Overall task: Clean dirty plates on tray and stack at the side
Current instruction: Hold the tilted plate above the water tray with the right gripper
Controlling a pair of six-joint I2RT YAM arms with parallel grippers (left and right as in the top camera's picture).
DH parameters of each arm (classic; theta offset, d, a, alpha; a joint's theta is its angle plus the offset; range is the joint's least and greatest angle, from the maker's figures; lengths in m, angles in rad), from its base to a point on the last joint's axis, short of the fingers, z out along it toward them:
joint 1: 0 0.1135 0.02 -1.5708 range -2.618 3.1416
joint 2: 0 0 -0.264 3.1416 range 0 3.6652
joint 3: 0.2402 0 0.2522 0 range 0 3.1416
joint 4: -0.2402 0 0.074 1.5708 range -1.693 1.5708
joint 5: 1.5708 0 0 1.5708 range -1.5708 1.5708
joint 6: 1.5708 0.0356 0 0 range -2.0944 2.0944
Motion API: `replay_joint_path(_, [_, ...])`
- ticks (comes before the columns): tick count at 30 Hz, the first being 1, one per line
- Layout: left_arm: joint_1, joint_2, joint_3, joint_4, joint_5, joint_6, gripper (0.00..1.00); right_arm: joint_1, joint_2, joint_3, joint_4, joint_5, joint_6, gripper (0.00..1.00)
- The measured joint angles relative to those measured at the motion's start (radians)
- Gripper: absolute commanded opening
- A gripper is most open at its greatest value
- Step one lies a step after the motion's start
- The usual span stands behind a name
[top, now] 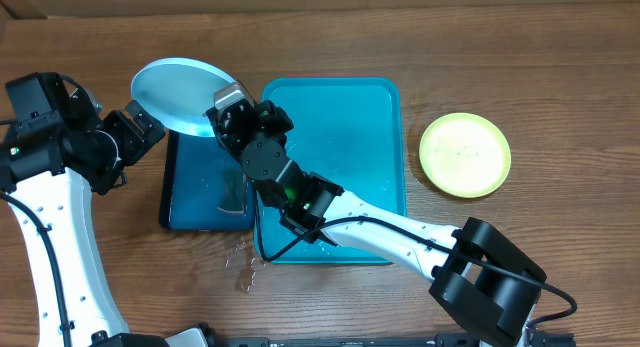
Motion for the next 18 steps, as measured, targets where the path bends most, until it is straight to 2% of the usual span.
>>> replay_joint_path(18, [0.000, 0.000, 0.000, 0.000, 0.000, 0.000, 1.00, 0.000, 0.000, 0.000, -0.011, 0.000, 0.000, 0.04])
